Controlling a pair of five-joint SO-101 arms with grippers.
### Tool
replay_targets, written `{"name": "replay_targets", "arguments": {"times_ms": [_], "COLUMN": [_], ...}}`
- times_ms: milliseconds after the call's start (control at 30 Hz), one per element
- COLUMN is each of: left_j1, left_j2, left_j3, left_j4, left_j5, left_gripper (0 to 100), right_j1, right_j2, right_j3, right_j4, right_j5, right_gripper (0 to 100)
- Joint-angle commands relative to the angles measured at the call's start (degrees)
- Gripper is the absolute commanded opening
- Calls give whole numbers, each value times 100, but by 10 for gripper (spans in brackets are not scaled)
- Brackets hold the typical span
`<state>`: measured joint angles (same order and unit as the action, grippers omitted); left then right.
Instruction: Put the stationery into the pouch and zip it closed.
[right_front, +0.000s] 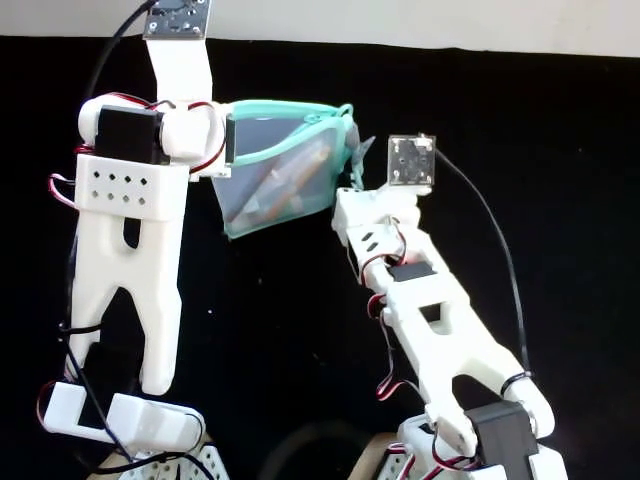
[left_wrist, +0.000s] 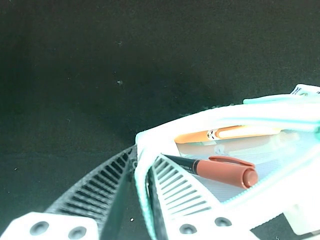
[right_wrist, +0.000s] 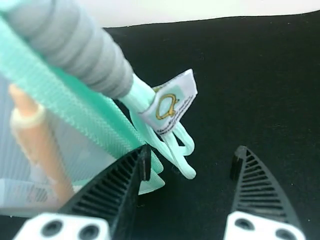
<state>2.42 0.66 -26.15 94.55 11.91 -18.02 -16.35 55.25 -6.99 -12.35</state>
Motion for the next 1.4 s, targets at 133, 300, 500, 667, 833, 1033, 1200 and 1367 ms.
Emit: {"name": "replay_targets", "arguments": {"times_ms": [133, 300, 500, 667, 833, 1033, 1200, 1367], "left_j1": [31, 31, 31, 31, 40, 40, 40, 40], "left_j2": [-4, -4, -4, -4, -4, -4, -4, -4], "left_j3": [4, 4, 4, 22, 13, 13, 13, 13], "left_j4": [-70, -70, -70, -149, -149, -149, -149, -149], "left_j5": [-53, -53, -53, -53, -53, -53, -53, -53], "left_gripper": [6, 6, 6, 6, 6, 6, 6, 6], "right_j1": [242, 444, 435, 435, 435, 567, 945, 1121], "right_j2": [286, 1200, 1710, 1710, 1736, 1745, 1710, 1631], "right_j3": [-365, -884, -1481, -1692, -1710, -1640, -1640, -1464], "right_j4": [-435, -892, -1033, -1349, -1684, -2220, -2484, -2492], "right_j5": [-9, -9, -35, -18, -18, -18, -18, -18], "right_gripper": [263, 263, 263, 263, 263, 263, 263, 262]}}
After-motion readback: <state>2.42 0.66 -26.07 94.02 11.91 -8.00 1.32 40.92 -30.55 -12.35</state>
